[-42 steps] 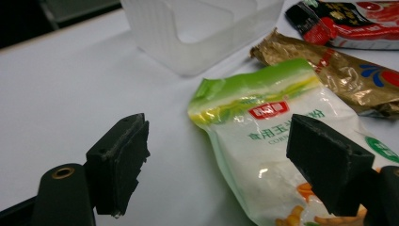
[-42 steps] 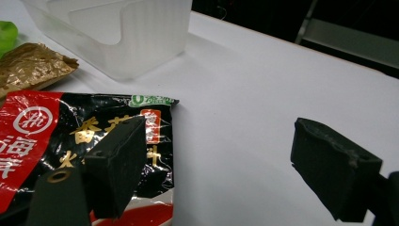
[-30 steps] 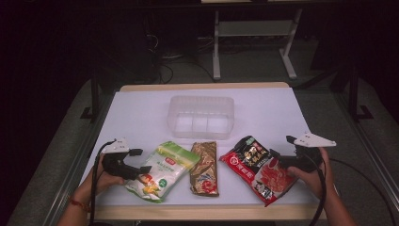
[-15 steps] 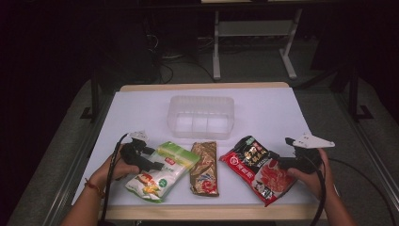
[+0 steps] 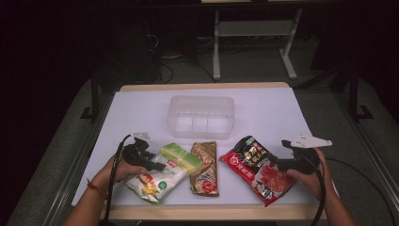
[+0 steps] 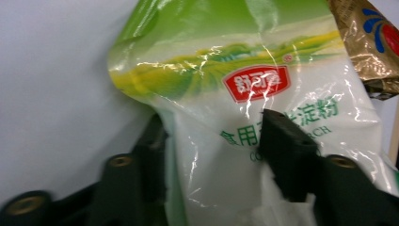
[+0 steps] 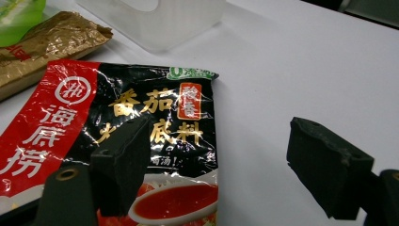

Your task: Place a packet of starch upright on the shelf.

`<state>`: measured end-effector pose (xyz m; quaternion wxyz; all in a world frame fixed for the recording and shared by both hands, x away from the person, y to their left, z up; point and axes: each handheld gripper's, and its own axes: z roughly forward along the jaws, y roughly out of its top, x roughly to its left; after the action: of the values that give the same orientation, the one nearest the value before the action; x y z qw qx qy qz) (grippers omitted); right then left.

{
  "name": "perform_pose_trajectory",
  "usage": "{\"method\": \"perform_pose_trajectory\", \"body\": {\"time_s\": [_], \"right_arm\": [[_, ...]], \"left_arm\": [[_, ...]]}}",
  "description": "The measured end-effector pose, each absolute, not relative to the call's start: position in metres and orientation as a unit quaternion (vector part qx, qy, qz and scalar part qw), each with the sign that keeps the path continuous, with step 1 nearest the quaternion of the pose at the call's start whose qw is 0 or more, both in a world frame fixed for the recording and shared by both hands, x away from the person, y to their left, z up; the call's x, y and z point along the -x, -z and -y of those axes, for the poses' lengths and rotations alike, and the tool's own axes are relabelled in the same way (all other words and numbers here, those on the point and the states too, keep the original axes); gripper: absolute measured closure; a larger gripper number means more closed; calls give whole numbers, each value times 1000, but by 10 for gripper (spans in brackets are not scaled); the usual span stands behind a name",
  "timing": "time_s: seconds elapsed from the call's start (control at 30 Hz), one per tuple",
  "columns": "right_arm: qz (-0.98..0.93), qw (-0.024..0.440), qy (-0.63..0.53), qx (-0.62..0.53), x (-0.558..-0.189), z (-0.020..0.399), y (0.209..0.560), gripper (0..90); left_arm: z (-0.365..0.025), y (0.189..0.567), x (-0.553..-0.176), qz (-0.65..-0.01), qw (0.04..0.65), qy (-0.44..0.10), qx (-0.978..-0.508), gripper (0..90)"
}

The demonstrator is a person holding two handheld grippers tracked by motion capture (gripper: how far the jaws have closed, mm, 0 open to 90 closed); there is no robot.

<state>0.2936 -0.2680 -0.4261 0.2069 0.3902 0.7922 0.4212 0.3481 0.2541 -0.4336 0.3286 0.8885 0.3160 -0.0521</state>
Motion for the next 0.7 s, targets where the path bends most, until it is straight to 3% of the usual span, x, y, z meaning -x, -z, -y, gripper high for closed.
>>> {"method": "perform_pose_trajectory", "body": {"time_s": [0.17,0.27,0.3,0.4,0.6,0.63,0.7], "right_arm": [[-799,201,-415,-386,-293,266,426,215],[-800,199,-415,-385,-294,266,427,216],[-802,197,-413,-385,-295,267,427,216],[-802,191,-412,-388,-296,267,429,217],[-803,179,-411,-393,-297,268,430,220],[-804,174,-408,-395,-297,268,431,220],[-807,169,-404,-397,-297,268,432,220]], "left_arm": [[-251,434,-345,-303,332,37,-892,727],[-252,436,-345,-295,359,47,-884,765],[-251,438,-347,-291,362,59,-884,727],[-248,438,-350,-289,357,78,-885,496],[-220,430,-347,-242,307,64,-918,252],[-214,430,-347,-242,298,60,-922,171],[-206,430,-348,-241,284,60,-926,126]]}}
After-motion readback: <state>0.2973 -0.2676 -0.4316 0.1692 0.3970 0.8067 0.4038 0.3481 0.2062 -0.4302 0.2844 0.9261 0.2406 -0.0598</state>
